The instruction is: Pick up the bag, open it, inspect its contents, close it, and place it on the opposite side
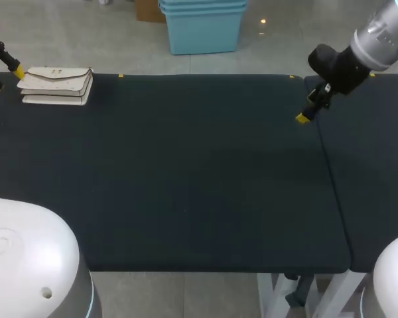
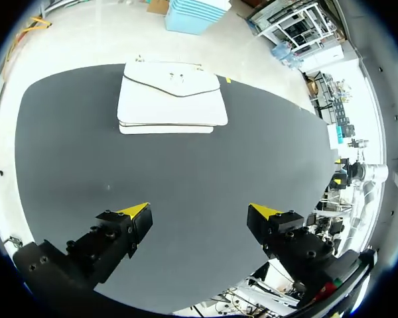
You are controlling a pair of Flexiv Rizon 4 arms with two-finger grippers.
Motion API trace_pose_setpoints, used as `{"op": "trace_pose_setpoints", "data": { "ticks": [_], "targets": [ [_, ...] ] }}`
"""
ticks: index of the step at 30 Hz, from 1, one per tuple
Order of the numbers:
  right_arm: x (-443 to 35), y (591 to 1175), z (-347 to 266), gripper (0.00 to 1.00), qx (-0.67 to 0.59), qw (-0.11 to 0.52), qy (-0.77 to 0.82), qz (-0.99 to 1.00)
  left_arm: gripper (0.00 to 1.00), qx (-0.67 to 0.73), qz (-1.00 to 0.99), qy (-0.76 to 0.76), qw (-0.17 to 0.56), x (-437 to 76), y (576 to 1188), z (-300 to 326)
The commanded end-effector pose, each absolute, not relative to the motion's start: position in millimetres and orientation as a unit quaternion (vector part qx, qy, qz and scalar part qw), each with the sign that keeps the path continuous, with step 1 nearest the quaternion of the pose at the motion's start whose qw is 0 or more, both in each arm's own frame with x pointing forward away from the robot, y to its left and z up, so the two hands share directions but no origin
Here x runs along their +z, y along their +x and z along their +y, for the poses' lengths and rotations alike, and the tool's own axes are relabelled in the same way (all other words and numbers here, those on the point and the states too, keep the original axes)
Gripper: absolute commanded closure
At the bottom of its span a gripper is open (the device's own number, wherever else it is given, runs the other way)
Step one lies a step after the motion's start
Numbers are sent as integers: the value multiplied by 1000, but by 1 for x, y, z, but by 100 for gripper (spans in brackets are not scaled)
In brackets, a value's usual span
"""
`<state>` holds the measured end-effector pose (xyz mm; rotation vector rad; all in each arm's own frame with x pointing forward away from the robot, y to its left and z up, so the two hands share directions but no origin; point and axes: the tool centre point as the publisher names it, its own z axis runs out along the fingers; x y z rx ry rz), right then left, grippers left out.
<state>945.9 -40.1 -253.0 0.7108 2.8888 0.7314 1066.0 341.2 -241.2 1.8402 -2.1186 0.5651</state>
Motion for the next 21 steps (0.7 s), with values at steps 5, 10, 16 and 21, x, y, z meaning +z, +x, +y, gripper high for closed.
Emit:
{"op": "trace_pose_setpoints", "data": {
  "ticks": [5, 10, 16, 21],
  "targets": [
    [-282, 939, -22, 0, 290, 77, 176, 938, 0, 219, -729, 620, 193, -250, 1107, 370],
    [-296, 936, -17, 0, 304, 85, 150, 937, 0, 223, -724, 623, 195, -257, 1123, 384],
    [-302, 939, -14, 0, 292, 97, 152, 939, 0, 227, -717, 629, 199, -267, 1140, 396],
    [-310, 944, -15, 0, 305, 82, 121, 941, 0, 229, -715, 629, 202, -274, 1153, 404]
  ]
}}
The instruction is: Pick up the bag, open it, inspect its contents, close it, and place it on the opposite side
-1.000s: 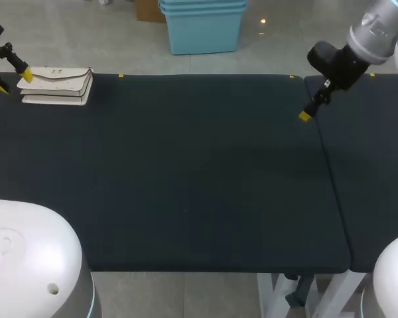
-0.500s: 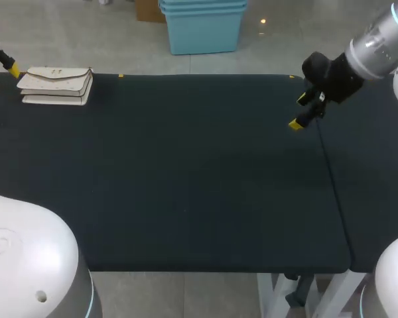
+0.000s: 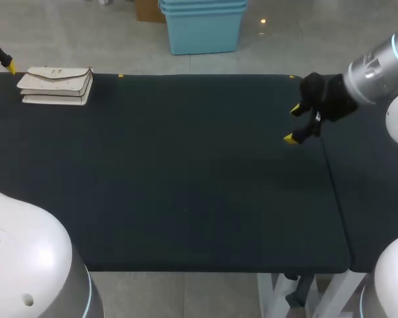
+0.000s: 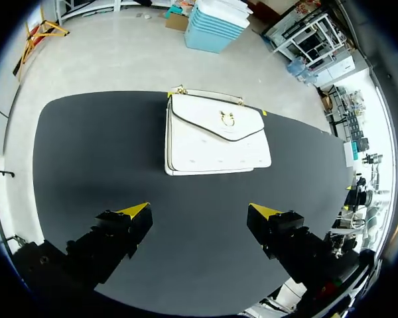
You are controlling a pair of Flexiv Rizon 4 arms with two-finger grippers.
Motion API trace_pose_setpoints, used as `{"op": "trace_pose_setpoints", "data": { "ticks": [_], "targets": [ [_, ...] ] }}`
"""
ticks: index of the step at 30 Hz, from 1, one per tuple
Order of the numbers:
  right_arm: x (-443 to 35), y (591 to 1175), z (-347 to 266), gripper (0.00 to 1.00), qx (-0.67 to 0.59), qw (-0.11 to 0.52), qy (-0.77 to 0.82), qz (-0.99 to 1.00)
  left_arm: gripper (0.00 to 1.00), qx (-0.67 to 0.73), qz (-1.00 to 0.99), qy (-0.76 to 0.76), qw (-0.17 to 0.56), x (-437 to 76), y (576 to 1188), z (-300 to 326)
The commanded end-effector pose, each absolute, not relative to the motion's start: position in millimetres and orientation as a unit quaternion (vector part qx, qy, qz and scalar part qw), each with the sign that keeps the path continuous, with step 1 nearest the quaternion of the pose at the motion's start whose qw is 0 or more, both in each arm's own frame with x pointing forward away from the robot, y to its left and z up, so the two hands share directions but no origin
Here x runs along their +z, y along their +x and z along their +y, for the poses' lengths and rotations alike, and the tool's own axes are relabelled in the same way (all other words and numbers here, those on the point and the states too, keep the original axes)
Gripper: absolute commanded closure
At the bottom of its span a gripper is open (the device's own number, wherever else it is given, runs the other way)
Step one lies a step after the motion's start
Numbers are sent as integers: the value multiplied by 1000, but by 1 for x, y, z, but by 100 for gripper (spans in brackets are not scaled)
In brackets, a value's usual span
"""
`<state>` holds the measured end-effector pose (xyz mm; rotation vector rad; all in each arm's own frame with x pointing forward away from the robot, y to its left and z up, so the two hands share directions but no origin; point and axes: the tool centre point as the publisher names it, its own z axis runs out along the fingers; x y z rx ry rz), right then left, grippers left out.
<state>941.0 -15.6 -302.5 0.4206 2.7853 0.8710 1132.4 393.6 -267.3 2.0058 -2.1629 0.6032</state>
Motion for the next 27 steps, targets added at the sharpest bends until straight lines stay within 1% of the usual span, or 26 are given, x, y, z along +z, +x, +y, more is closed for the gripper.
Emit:
{"op": "trace_pose_setpoints", "data": {
  "ticks": [1, 9, 16, 18, 22, 25, 27],
  "targets": [
    [-312, 944, -15, 0, 303, 78, 117, 943, 0, 231, -714, 629, 203, -276, 1156, 405],
    [-312, 944, -15, 0, 303, 78, 117, 943, 0, 245, -697, 632, 233, -303, 1177, 415],
    [-312, 944, -15, 0, 303, 78, 117, 943, 0, 277, -670, 630, 277, -327, 1195, 414],
    [-312, 944, -15, 0, 303, 78, 117, 943, 4, 283, -668, 628, 283, -331, 1200, 411],
    [-312, 944, -15, 0, 303, 78, 117, 943, 5, 308, -657, 622, 293, -335, 1208, 407],
    [-312, 944, -15, 0, 303, 78, 117, 943, 13, 324, -649, 621, 296, -338, 1212, 404],
    [-312, 944, -15, 0, 303, 78, 117, 943, 15, 337, -644, 618, 301, -340, 1216, 403]
  ]
}}
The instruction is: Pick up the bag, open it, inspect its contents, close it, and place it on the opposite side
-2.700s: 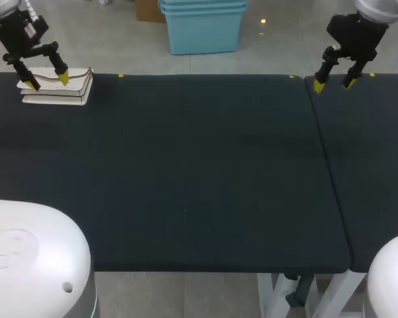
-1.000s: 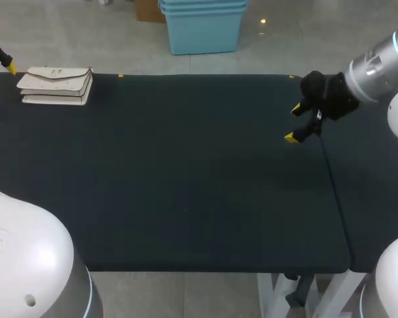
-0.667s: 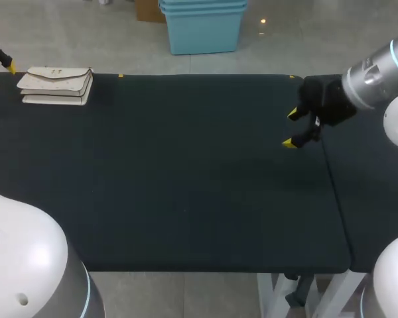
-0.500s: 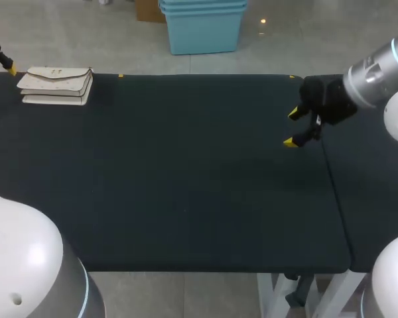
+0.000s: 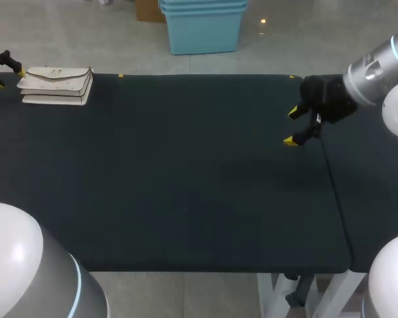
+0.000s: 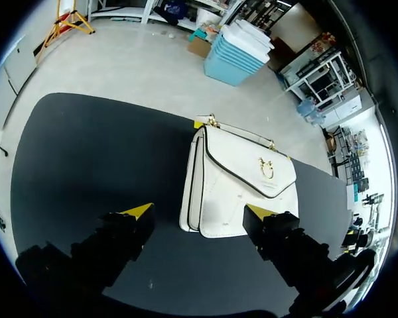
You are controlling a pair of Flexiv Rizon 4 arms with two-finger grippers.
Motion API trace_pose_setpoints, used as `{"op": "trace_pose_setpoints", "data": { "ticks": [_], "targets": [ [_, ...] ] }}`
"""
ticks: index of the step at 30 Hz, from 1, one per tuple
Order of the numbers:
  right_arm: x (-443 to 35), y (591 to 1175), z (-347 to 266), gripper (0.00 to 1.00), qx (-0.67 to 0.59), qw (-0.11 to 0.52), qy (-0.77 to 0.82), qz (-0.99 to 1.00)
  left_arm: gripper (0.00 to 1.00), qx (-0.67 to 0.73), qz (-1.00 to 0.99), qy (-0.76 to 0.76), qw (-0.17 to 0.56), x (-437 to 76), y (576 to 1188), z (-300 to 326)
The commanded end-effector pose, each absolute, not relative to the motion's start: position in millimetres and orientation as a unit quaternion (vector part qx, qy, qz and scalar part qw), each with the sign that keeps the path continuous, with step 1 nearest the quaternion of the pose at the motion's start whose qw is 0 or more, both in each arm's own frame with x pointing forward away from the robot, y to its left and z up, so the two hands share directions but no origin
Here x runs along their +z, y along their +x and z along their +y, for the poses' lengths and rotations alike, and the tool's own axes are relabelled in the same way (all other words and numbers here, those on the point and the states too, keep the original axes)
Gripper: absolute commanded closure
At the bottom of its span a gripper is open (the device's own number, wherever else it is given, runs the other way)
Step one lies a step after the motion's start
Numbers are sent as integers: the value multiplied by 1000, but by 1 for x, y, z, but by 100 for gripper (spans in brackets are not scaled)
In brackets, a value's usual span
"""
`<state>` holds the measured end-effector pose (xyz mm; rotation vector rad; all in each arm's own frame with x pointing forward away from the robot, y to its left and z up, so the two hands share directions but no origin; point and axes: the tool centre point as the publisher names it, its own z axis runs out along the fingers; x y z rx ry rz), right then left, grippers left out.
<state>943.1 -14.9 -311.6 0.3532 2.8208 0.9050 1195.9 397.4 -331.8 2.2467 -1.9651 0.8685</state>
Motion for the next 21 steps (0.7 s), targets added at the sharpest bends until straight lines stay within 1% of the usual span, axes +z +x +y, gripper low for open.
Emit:
{"op": "trace_pose_setpoints", "data": {
  "ticks": [1, 2, 3, 5, 7, 9, 11, 13, 14, 15, 18, 19, 20, 21],
  "targets": [
    [-312, 944, -15, 0, 303, 78, 117, 943, 15, 341, -641, 618, 301, -340, 1217, 402],
    [-312, 944, -15, 0, 303, 78, 117, 943, 16, 346, -639, 616, 303, -341, 1219, 401],
    [-312, 944, -15, 0, 303, 78, 117, 943, 23, 348, -638, 616, 303, -341, 1220, 399],
    [-312, 944, -15, 0, 303, 78, 117, 943, 26, 357, -634, 613, 307, -341, 1224, 396],
    [-312, 944, -15, 0, 303, 78, 117, 943, 34, 359, -633, 613, 307, -343, 1226, 393],
    [-312, 944, -15, 0, 303, 78, 117, 943, 36, 362, -632, 612, 308, -345, 1230, 391],
    [-312, 944, -15, 0, 303, 78, 117, 943, 42, 371, -628, 609, 313, -347, 1232, 388],
    [-312, 944, -15, 0, 303, 78, 117, 943, 44, 370, -628, 609, 314, -350, 1233, 384],
    [-312, 944, -15, 0, 303, 78, 117, 943, 42, 369, -627, 609, 315, -351, 1234, 382],
    [-312, 944, -15, 0, 303, 78, 117, 943, 44, 369, -627, 610, 315, -353, 1235, 382],
    [-312, 944, -15, 0, 303, 78, 117, 943, 57, 373, -622, 612, 316, -356, 1237, 380],
    [-312, 944, -15, 0, 303, 78, 117, 943, 65, 373, -621, 612, 317, -357, 1237, 379],
    [-312, 944, -15, 0, 303, 78, 117, 943, 74, 373, -621, 612, 318, -357, 1237, 378],
    [-312, 944, -15, 0, 303, 78, 117, 943, 90, 373, -620, 612, 318, -358, 1236, 377]
  ]
}}
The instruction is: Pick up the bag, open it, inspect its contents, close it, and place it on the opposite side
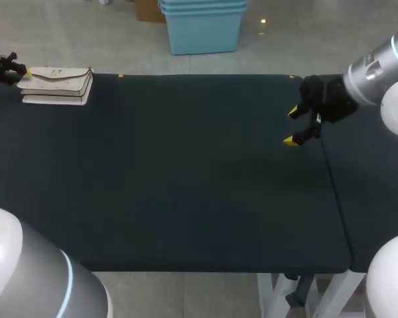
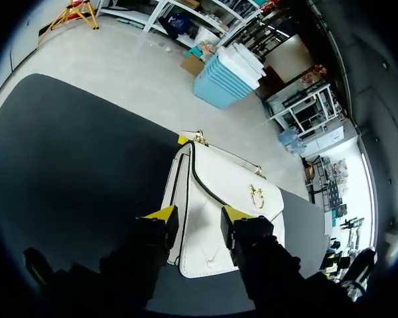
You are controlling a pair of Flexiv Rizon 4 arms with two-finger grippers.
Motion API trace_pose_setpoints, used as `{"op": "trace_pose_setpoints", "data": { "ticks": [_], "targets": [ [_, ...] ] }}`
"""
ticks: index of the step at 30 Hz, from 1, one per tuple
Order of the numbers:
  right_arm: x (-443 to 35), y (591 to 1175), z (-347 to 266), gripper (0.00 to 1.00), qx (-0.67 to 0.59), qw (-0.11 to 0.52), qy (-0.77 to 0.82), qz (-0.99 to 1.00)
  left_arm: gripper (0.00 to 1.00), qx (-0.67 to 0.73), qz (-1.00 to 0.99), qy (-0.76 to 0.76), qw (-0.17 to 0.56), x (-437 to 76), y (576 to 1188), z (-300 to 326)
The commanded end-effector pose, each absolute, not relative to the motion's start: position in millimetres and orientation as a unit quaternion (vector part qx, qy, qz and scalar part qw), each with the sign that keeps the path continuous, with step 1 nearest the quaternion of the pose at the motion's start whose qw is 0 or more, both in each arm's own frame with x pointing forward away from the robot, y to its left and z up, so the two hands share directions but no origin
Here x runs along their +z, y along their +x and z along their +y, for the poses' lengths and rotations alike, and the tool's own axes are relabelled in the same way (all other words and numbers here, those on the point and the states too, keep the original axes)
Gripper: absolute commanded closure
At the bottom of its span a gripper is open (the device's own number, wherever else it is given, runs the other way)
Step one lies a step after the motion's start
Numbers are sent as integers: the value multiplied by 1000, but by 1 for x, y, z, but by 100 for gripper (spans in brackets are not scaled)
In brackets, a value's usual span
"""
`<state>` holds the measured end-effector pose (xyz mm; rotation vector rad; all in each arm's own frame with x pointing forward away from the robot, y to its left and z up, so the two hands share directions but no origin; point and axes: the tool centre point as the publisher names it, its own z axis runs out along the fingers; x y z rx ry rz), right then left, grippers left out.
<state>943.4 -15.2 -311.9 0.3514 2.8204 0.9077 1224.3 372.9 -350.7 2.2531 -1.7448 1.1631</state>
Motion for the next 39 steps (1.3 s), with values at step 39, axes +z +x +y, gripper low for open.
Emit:
{"op": "trace_pose_setpoints", "data": {
  "ticks": [39],
  "targets": [
    [-312, 944, -15, 0, 303, 78, 117, 943, 100, 413, -572, 670, 232, -340, 1112, 235]
  ]
}}
